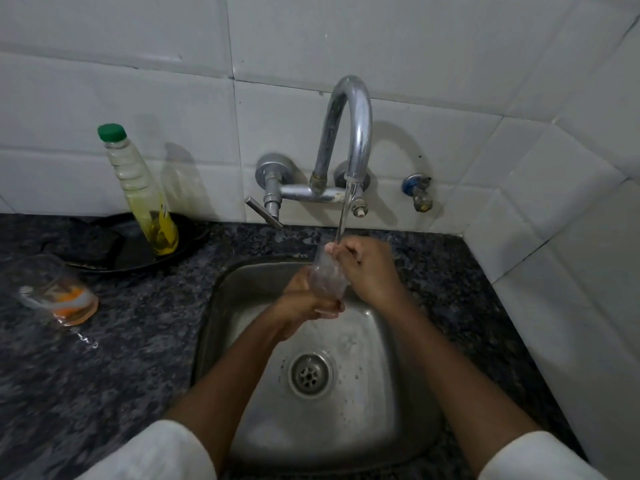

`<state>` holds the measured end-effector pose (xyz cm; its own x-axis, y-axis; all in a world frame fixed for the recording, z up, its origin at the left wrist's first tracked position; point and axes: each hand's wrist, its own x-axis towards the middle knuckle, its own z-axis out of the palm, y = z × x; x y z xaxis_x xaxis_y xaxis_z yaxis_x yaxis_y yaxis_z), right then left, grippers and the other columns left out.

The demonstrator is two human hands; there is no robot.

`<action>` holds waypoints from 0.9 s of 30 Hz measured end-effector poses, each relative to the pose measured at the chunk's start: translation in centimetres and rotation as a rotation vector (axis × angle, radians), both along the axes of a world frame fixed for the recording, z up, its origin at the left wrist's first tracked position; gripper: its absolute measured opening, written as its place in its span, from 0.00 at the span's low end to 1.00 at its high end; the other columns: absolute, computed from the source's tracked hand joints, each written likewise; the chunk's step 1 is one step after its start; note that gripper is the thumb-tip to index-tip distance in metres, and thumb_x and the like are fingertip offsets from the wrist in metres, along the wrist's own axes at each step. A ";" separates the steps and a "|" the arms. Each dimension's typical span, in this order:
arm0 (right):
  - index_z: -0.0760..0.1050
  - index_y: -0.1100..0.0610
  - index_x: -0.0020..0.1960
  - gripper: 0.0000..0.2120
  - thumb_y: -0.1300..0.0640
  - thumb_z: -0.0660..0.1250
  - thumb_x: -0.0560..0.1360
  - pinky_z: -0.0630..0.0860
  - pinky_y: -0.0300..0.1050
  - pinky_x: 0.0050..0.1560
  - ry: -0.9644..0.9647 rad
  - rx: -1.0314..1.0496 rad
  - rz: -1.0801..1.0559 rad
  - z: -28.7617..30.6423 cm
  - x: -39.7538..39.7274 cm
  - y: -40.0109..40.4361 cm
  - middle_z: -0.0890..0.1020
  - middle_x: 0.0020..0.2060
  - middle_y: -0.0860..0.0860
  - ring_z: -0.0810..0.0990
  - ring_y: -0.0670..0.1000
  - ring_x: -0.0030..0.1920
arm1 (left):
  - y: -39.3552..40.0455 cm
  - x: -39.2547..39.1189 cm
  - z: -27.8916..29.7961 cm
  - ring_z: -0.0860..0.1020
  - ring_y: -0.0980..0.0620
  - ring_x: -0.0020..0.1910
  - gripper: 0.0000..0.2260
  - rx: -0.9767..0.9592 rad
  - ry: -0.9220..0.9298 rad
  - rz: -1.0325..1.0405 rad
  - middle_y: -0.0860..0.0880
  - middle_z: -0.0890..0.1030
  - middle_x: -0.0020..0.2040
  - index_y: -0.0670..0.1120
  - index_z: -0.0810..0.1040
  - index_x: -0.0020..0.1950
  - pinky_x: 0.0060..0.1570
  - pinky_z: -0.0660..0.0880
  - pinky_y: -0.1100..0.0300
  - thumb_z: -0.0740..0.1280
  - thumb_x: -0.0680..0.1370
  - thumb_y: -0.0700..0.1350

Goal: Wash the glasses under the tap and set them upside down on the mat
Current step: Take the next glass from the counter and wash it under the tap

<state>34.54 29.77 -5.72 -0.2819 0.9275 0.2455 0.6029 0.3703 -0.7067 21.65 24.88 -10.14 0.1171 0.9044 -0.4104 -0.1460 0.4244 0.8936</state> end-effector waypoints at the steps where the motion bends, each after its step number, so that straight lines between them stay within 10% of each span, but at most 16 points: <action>1: 0.76 0.61 0.33 0.20 0.50 0.65 0.79 0.73 0.49 0.32 -0.008 -0.015 -0.098 -0.8 0.0 0.3 0.79 0.28 0.58 0.77 0.56 0.29 | 0.0 0.4 0.2 0.79 0.49 0.53 0.29 0.051 0.206 0.040 0.47 0.77 0.57 0.50 0.67 0.62 0.50 0.81 0.50 0.76 0.67 0.33; 9: 0.72 0.52 0.35 0.17 0.48 0.58 0.80 0.59 0.32 0.19 0.885 -0.982 -0.618 -5.8 -1.8 -1.2 0.71 0.25 0.48 0.66 0.44 0.20 | 0.1 -0.2 1.7 0.78 0.48 0.49 0.27 0.625 0.943 -0.010 0.49 0.78 0.53 0.53 0.74 0.59 0.47 0.78 0.51 0.76 0.63 0.57; 14: 0.74 0.56 0.37 0.12 0.63 0.58 0.77 0.60 0.39 0.28 0.579 -0.889 -0.547 -5.8 -3.3 -1.6 0.72 0.29 0.53 0.65 0.48 0.26 | 0.1 -3.8 3.0 0.80 0.48 0.53 0.27 0.473 1.047 -0.089 0.49 0.82 0.54 0.52 0.79 0.59 0.50 0.77 0.55 0.80 0.61 0.54; 19: 0.73 0.58 0.44 0.06 0.64 0.62 0.79 0.69 0.39 0.27 0.853 -0.815 -0.335 -2.5 -5.4 -2.2 0.74 0.31 0.52 0.72 0.47 0.29 | -1.0 -8.3 3.0 0.80 0.48 0.53 0.29 0.342 1.176 -0.109 0.50 0.83 0.52 0.53 0.80 0.55 0.49 0.77 0.56 0.81 0.56 0.55; 27: 0.77 0.58 0.53 0.25 0.36 0.66 0.73 0.71 0.45 0.40 -0.365 0.097 -0.186 3.3 -12.2 -0.2 0.81 0.46 0.55 0.81 0.57 0.46 | -2.1 -12.6 4.4 0.81 0.49 0.56 0.34 0.356 1.239 -0.108 0.51 0.84 0.56 0.57 0.80 0.60 0.50 0.79 0.52 0.79 0.55 0.57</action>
<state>22.36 29.54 -2.46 -0.1963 0.9483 0.2494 0.8700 0.2858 -0.4018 9.04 22.76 -5.69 -0.0870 0.9955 -0.0373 0.8758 0.0943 0.4734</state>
